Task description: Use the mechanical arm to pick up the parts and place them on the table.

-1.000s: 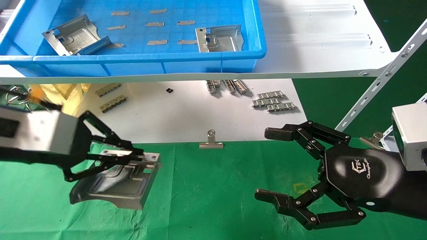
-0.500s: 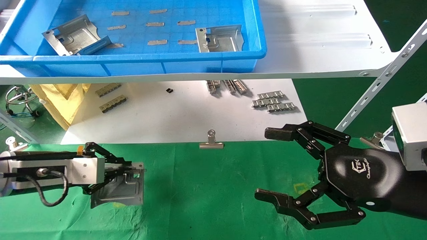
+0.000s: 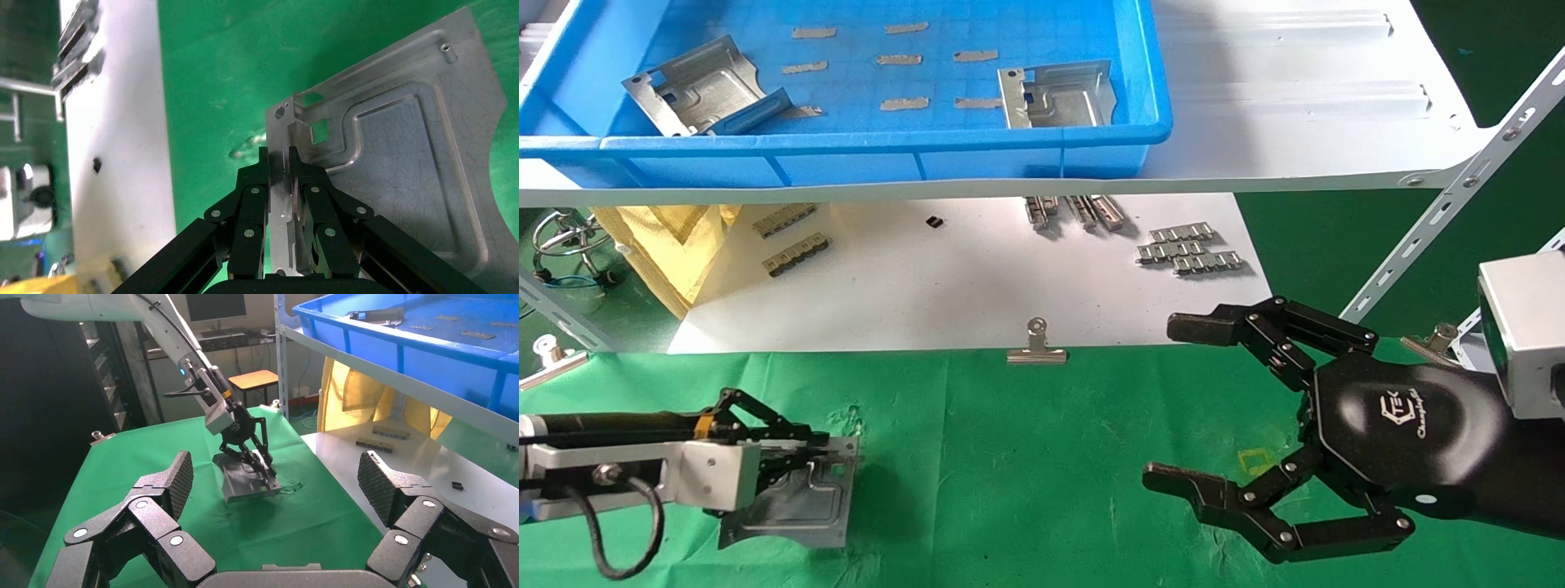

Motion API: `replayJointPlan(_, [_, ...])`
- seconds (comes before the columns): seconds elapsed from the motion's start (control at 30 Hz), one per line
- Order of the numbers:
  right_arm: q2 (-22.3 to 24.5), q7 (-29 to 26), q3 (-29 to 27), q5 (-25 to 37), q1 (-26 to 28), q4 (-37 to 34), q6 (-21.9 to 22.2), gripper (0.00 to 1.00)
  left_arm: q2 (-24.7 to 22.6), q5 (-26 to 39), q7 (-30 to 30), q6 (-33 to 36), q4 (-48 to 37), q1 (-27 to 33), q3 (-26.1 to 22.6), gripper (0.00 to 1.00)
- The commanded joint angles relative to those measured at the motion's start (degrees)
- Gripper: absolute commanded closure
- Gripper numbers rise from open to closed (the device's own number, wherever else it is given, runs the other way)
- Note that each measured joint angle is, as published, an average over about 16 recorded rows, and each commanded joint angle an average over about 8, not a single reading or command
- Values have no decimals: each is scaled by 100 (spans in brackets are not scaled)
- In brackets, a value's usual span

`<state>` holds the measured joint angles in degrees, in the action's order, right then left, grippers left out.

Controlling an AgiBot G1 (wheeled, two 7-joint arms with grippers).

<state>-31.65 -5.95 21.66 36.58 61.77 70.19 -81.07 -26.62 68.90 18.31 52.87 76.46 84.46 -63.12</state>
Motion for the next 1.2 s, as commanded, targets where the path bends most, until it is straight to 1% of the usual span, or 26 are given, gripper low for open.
replayJointPlan(0.03, [0, 0, 0, 0, 0, 0, 0, 0, 16, -43, 106, 79, 3, -16, -1, 5])
replayJointPlan(0.07, [0, 0, 0, 0, 0, 0, 0, 0, 19, -103, 179, 113, -7, -35, 11, 0])
replayJointPlan(0.37, [0, 0, 0, 0, 0, 0, 0, 0, 51, -432, 651, 17, -180, -237, 115, 0])
replayJointPlan(0.5, [0, 0, 0, 0, 0, 0, 0, 0, 64, -595, 693, 11, -228, -276, 165, 0])
replayJointPlan(0.6, [0, 0, 0, 0, 0, 0, 0, 0, 96, -852, 524, 138, -249, -272, 207, 0])
replayJointPlan(0.73, [0, 0, 0, 0, 0, 0, 0, 0, 107, -1660, -118, 597, -428, -276, 286, 0])
replayJointPlan(0.87, [0, 0, 0, 0, 0, 0, 0, 0, 12, -2878, -833, 1250, -945, -456, 387, 0])
replayJointPlan(1.0, [0, 0, 0, 0, 0, -1, 0, 0, -109, -3803, -1148, 1737, -1496, -732, 468, 0])
replayJointPlan(1.07, [0, 0, 0, 0, -1, -1, 1, 0, -153, -4080, -1194, 1883, -1677, -836, 497, 0])
replayJointPlan(1.2, [1, 0, 0, -1, -1, -2, 1, 0, -189, -4306, -1225, 2002, -1823, -923, 522, 0])
